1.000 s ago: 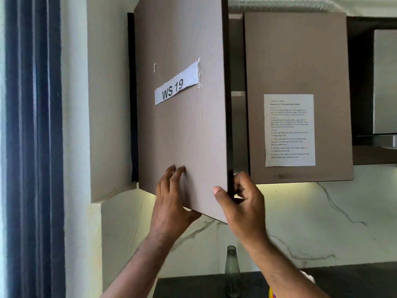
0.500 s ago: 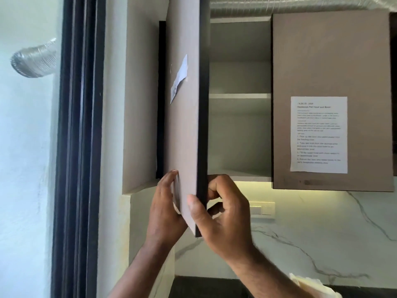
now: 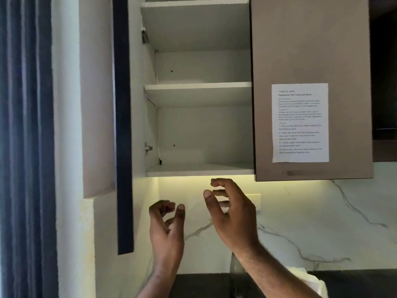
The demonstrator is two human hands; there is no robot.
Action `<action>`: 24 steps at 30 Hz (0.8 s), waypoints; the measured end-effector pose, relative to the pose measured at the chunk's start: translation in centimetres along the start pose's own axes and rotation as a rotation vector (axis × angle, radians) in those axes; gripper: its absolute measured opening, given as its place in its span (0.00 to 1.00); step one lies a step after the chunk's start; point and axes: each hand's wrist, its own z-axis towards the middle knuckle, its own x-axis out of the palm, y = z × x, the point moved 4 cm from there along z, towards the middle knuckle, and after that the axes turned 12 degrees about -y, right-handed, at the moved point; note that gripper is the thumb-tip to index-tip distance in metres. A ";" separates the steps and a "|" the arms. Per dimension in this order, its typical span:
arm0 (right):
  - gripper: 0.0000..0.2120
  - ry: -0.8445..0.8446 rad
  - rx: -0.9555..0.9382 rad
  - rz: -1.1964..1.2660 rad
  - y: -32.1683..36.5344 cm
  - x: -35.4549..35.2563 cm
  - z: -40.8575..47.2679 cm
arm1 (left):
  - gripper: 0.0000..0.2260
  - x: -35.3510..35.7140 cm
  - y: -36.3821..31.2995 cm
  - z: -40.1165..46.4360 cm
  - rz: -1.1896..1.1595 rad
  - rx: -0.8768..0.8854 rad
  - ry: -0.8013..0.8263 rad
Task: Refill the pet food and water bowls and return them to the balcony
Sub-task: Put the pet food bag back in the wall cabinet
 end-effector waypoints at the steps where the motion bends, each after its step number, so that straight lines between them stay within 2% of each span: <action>1: 0.28 0.002 -0.004 -0.025 -1.0 -0.4 0.5 | 0.23 1.1 -0.2 0.5 -0.003 0.027 0.009; 11: 0.34 0.037 -0.071 -0.147 -9.8 -3.7 7.0 | 0.28 12.6 -2.0 3.7 0.018 0.296 0.032; 19: 0.34 0.076 -0.087 -0.185 -16.5 -6.1 9.6 | 0.30 19.5 -0.5 1.6 0.093 0.344 0.055; 24: 0.35 0.092 -0.046 -0.251 -20.7 -8.1 9.0 | 0.30 23.2 2.6 -0.8 0.129 0.331 0.130</action>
